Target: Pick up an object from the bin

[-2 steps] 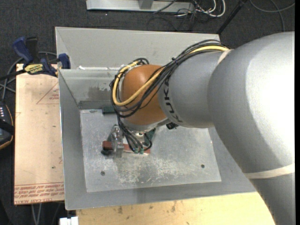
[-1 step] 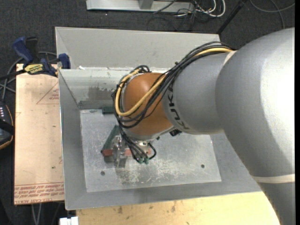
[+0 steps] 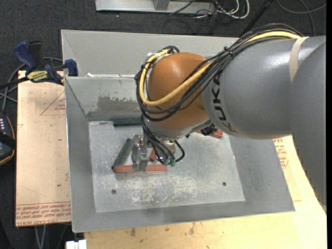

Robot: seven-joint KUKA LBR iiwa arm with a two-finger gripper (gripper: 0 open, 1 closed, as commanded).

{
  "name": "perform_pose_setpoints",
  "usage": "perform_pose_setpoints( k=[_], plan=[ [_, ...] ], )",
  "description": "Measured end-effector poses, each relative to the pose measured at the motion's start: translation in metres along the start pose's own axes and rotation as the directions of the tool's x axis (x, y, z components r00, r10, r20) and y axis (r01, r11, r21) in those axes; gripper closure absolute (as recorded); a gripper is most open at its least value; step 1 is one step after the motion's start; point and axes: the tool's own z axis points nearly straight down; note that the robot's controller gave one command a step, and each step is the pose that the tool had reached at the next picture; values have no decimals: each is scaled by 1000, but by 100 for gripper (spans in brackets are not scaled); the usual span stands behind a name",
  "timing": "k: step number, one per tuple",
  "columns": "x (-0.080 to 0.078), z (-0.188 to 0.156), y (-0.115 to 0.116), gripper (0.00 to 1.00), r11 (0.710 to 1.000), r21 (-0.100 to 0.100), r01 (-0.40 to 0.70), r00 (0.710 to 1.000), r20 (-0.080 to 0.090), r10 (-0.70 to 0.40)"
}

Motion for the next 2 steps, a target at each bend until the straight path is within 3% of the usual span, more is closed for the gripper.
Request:
perform_pose_setpoints(
  k=[1,2],
  plan=[
    [1,5,0,0,1000,2,-1,1000,-7,1],
    [-64,131,-35,0,988,2,155,988,-4,-155]
  ],
)
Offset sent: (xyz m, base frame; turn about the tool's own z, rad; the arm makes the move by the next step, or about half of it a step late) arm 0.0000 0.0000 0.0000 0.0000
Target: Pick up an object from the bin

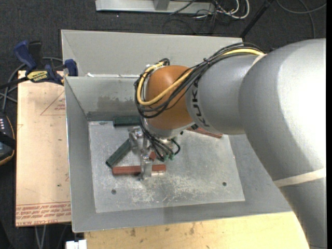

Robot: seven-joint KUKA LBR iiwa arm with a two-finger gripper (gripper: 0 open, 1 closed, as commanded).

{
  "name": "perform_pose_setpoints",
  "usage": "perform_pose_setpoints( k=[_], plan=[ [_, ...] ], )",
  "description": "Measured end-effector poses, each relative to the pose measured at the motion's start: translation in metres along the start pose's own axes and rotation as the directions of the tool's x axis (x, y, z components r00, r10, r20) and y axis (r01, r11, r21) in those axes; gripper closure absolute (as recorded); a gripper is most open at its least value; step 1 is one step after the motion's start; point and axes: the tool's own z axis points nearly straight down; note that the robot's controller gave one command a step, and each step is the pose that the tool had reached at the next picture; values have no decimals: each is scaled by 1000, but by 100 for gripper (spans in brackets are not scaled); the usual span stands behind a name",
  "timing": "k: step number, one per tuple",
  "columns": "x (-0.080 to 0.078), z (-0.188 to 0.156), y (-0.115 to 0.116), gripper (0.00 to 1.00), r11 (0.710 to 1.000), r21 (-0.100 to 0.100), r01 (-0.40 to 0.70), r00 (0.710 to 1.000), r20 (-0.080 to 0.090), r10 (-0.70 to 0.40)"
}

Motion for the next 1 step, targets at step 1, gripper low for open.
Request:
perform_pose_setpoints(
  k=[1],
  plan=[
    [0,-4,2,100,1000,-2,1,1000,-2,-1]
  ],
)
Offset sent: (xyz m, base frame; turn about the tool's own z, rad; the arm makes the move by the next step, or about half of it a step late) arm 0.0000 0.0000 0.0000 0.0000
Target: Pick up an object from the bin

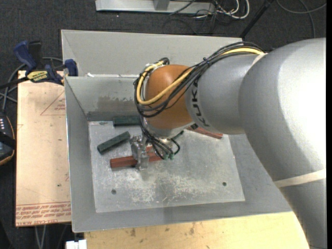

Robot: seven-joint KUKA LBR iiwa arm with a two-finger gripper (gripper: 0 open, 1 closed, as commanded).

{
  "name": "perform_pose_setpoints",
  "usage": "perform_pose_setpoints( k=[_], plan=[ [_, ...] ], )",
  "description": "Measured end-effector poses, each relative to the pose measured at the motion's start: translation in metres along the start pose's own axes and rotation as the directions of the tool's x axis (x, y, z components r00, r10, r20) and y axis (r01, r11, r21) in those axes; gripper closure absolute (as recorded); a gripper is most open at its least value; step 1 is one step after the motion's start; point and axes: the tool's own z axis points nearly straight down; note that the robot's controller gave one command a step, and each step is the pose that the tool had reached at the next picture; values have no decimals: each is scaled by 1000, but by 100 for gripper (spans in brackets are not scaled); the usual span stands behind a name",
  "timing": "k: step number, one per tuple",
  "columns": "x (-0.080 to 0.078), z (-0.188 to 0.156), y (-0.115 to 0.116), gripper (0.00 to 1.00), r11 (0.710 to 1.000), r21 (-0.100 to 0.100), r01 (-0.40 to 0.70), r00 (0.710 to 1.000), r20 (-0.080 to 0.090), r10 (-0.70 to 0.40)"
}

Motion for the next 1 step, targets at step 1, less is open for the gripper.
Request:
perform_pose_setpoints(
  k=[1],
  plan=[
    [-8,-198,-4,100,949,4,315,949,7,-315]
  ],
)
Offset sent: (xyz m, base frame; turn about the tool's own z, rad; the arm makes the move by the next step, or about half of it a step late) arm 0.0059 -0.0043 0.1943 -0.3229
